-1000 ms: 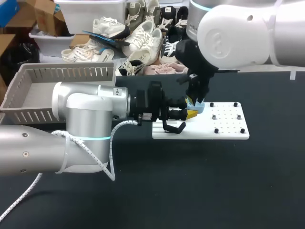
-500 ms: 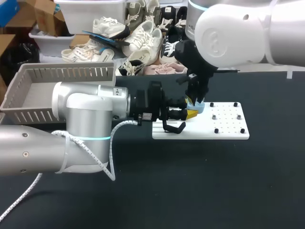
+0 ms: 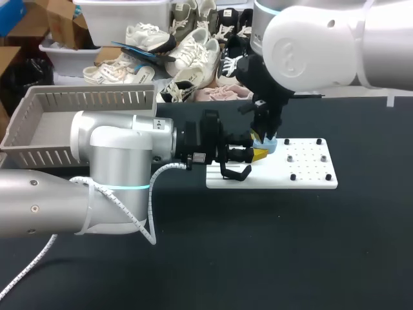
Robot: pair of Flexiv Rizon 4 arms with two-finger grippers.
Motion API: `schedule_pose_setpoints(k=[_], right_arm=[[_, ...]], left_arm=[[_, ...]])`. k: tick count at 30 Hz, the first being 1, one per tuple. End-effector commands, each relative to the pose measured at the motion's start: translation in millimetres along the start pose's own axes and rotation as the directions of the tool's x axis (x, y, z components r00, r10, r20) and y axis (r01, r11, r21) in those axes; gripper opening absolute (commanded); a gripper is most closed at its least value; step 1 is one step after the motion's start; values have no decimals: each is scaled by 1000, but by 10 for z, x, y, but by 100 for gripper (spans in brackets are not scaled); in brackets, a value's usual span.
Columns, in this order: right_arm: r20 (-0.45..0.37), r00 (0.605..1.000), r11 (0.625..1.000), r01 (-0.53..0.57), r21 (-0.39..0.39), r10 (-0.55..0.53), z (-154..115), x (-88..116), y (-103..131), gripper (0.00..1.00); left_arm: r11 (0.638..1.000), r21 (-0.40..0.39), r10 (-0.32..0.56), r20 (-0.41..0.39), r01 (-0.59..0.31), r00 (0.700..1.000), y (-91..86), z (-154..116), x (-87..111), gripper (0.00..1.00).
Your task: Pick up each earbud case from the left stands, insert the matching earbuds, close the lid, and place the case in the box.
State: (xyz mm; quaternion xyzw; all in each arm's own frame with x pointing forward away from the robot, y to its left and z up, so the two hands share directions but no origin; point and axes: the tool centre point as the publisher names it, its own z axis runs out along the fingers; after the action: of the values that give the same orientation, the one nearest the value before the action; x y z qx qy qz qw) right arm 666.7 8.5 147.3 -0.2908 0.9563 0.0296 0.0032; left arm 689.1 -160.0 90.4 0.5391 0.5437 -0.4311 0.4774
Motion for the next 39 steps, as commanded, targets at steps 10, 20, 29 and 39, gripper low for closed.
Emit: schedule_pose_setpoints(k=[10, 20, 29, 39], right_arm=[[-7, 1000, 1000, -1, 7, 1, 21, -43, 32, 0], [-10, 1000, 1000, -4, 9, 4, 2, -46, 28, 0], [-6, 1000, 1000, -5, 17, 5, -18, -59, 15, 0], [-16, 1000, 1000, -4, 12, 4, 27, -71, 22, 0]], left_arm=[[1000, -5, 1, 2, -1, 1000, -12, 2, 4, 0], [1000, -5, 1, 2, -1, 1000, -12, 2, 4, 0], [1000, -5, 1, 2, -1, 1000, -12, 2, 4, 0], [1000, -5, 1, 2, -1, 1000, -12, 2, 4, 0]])
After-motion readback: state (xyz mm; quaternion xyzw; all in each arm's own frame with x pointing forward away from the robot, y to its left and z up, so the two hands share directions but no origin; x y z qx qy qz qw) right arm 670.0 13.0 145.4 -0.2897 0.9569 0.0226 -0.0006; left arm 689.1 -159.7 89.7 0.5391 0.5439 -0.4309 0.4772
